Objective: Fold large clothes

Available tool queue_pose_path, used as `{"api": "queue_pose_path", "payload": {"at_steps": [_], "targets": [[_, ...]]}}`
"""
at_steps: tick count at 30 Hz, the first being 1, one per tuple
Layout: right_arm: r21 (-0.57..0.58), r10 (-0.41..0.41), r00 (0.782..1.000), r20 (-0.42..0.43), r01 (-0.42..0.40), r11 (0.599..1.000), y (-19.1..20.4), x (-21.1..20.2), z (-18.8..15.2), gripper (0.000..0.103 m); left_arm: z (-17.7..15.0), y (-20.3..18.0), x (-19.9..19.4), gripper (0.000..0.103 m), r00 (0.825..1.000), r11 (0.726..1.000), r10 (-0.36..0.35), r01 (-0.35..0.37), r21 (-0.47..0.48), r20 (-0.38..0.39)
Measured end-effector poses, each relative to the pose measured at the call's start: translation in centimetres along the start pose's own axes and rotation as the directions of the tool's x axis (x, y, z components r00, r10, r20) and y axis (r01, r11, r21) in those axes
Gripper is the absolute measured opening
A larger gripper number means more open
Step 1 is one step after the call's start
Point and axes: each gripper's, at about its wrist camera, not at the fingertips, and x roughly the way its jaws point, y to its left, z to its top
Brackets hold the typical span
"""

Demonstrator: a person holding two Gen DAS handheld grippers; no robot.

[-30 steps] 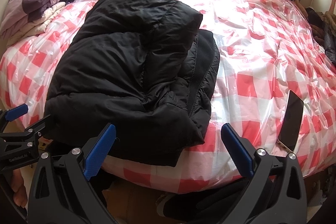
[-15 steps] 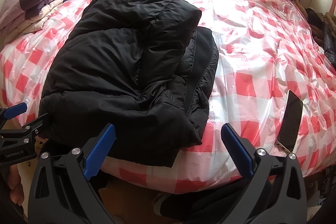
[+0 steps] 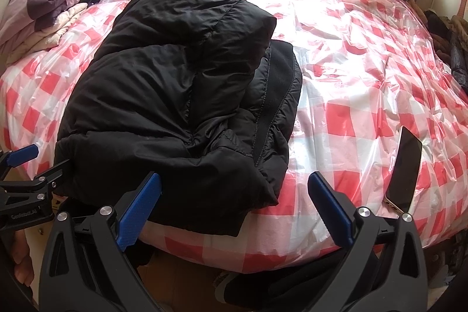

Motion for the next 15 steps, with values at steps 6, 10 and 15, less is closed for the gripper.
{"api": "queue_pose_path", "payload": {"at_steps": [6,10,15], "targets": [[0.013,0.004,1.0,0.009,-0.004,1.0,-0.19,-0.3,0.0,0.097,0.01,-0.12,-0.15,0.096,1.0,1.0,0.005,-0.005,0.007,0.003],[0.013,0.005,1.0,0.01,-0.005,1.0,-0.16,-0.34,-0.05,0.097,-0.04,-0.38,-0.29,0.096,1.0,1.0,0.01,-0.01,0.014,0.007],[0.013,0.005,1.0,0.015,-0.005,1.0,-0.03,-0.54,-0.1,0.097,-0.07,-0.43,-0.35,0.096,1.0,1.0,0.011,-0.011,0.016,0.008]]}}
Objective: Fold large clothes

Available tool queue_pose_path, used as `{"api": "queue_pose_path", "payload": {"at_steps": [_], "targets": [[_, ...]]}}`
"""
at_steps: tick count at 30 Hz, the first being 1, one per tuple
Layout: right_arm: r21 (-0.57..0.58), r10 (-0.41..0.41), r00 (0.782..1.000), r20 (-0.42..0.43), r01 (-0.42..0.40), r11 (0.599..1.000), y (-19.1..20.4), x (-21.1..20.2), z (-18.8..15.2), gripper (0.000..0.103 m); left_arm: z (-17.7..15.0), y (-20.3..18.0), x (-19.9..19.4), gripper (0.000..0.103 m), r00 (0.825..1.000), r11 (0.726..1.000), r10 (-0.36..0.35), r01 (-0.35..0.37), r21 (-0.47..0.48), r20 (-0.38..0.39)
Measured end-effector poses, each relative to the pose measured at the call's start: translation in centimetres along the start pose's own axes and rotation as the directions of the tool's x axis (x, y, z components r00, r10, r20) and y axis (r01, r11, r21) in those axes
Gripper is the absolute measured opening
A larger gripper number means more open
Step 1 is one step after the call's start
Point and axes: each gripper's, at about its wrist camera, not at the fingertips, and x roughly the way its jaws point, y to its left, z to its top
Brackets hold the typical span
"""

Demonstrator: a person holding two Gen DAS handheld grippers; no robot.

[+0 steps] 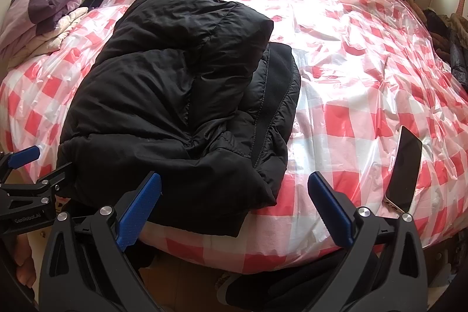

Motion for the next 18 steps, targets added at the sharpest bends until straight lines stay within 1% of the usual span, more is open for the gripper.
{"api": "queue_pose_path", "payload": {"at_steps": [7,18], "targets": [[-0.001,-0.001,1.0,0.001,0.001,1.0,0.15,-0.02,-0.05,0.097,0.0,-0.06,-0.34,0.096,1.0,1.0,0.002,-0.002,0.002,0.009],[-0.023,-0.043,0.998,0.041,0.044,0.999,0.62,-0.89,0.03,0.097,0.01,0.06,-0.39,0.096,1.0,1.0,-0.002,0.002,-0.005,0.01]]}}
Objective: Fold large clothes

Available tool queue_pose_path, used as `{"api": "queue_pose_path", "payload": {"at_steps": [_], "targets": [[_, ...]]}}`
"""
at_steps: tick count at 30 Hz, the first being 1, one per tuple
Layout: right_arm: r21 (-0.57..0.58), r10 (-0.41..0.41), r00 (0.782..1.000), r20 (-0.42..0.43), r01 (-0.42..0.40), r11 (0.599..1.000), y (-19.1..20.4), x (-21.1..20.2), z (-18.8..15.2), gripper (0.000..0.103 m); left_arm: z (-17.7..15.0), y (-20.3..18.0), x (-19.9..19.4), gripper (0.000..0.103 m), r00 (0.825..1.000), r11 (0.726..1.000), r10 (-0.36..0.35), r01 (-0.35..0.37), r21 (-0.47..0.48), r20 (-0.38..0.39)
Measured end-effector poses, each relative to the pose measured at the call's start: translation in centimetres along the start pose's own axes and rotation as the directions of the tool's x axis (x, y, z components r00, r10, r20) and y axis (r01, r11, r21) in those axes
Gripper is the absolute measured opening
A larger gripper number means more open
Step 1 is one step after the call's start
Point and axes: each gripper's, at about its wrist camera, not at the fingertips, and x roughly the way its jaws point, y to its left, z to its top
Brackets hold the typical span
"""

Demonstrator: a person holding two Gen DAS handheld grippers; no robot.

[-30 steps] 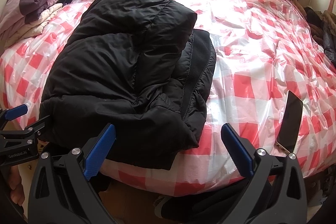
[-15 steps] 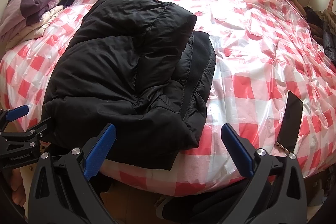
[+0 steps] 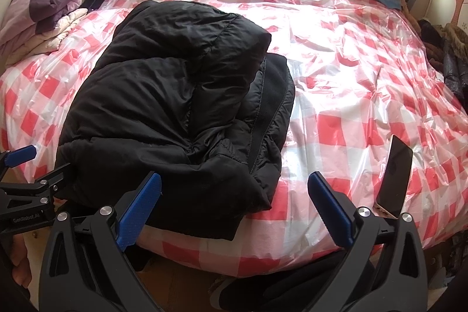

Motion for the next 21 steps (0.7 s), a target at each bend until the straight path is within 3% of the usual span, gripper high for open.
{"api": "queue_pose_path", "payload": {"at_steps": [21], "targets": [[-0.018,-0.043,0.998,0.051,0.044,0.999,0.1,-1.1,0.1,0.097,0.2,-0.2,0.1,0.096,1.0,1.0,0.006,-0.006,0.009,0.002]]}}
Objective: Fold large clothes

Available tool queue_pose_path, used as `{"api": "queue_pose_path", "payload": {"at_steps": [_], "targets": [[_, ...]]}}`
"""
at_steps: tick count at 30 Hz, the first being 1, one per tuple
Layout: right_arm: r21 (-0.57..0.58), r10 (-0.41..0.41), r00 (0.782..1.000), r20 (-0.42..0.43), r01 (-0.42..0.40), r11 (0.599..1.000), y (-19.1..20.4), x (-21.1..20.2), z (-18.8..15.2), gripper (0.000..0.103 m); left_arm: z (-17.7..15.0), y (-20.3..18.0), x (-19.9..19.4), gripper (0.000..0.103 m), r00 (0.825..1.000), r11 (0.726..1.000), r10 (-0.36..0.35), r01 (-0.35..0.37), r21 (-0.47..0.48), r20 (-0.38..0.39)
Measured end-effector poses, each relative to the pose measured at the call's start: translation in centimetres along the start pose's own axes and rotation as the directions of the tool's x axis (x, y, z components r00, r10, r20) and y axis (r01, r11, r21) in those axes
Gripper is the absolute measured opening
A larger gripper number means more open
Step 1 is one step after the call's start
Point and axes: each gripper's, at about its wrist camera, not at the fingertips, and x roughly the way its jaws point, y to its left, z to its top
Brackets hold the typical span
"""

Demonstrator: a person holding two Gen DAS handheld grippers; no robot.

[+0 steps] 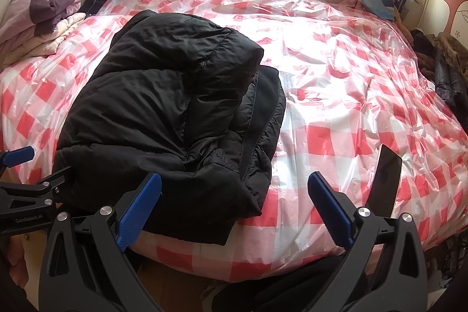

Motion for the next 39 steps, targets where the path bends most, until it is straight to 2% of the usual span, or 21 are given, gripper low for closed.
{"api": "queue_pose_path", "payload": {"at_steps": [6,9,18,33,39], "targets": [[0.004,0.009,1.0,-0.001,-0.009,1.0,-0.1,0.0,0.1,0.097,0.1,-0.1,-0.1,0.096,1.0,1.0,0.002,-0.002,0.001,0.0],[0.035,0.051,0.999,-0.011,-0.051,0.998,-0.5,0.1,0.1,0.097,0.2,-0.2,-0.1,0.096,1.0,1.0,0.006,-0.006,0.004,0.0],[0.077,0.091,0.995,-0.032,-0.088,0.993,-0.9,0.9,0.1,0.097,0.2,-0.7,-0.3,0.096,1.0,1.0,0.018,-0.019,0.017,0.011],[0.064,0.098,0.995,-0.035,-0.096,0.993,0.2,1.4,0.3,0.097,0.1,-0.4,-0.4,0.096,1.0,1.0,0.013,-0.013,0.01,0.021],[0.06,0.1,0.994,-0.036,-0.098,0.993,0.5,1.5,0.3,0.097,0.3,-0.7,-0.1,0.096,0.999,0.999,0.045,-0.045,0.025,0.005]]}}
